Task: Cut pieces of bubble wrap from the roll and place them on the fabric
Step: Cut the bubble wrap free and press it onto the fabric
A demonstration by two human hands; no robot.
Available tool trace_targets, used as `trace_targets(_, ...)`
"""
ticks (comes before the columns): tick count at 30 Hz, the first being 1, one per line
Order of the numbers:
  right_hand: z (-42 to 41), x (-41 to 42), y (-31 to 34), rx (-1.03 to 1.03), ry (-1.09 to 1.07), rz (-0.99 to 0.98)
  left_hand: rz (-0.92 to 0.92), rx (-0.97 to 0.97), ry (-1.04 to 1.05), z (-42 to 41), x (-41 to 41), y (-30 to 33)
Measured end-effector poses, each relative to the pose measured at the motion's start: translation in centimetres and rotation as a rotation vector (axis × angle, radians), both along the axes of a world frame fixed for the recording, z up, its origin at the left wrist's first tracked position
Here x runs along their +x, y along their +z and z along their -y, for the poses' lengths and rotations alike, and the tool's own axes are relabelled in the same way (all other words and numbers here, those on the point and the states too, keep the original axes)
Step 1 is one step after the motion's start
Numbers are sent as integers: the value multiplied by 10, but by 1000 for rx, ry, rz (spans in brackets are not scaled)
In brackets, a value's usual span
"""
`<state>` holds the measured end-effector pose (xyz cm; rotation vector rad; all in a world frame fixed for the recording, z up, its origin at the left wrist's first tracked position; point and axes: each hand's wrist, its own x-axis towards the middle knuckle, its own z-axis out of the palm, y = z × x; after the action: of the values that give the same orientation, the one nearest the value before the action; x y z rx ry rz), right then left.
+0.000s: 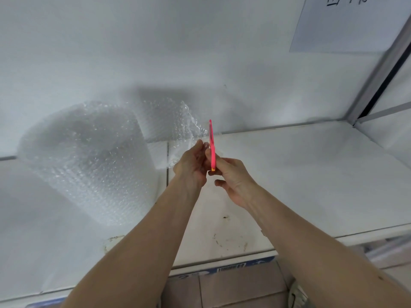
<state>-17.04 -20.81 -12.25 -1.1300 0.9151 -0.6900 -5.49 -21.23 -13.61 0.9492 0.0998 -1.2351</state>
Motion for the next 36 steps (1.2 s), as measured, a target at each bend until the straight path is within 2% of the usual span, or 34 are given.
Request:
trace_targets(10,0,1,-4,-40,4,-41,-124,-6,20,4,8,4)
trace_targets(13,-1,1,-7,-72,26,-81,-116,-40,43,6,8,5)
trace_targets(15,-1,1,-7,-79,28,-88,-88,10,39,7,9,4)
trace_targets(29,0,8,-2,-54,5,-27,-1,96,-26,4,10,3)
trace_targets(36,3,7,2,-27,18,-6,9,51,-33,6,12,-1)
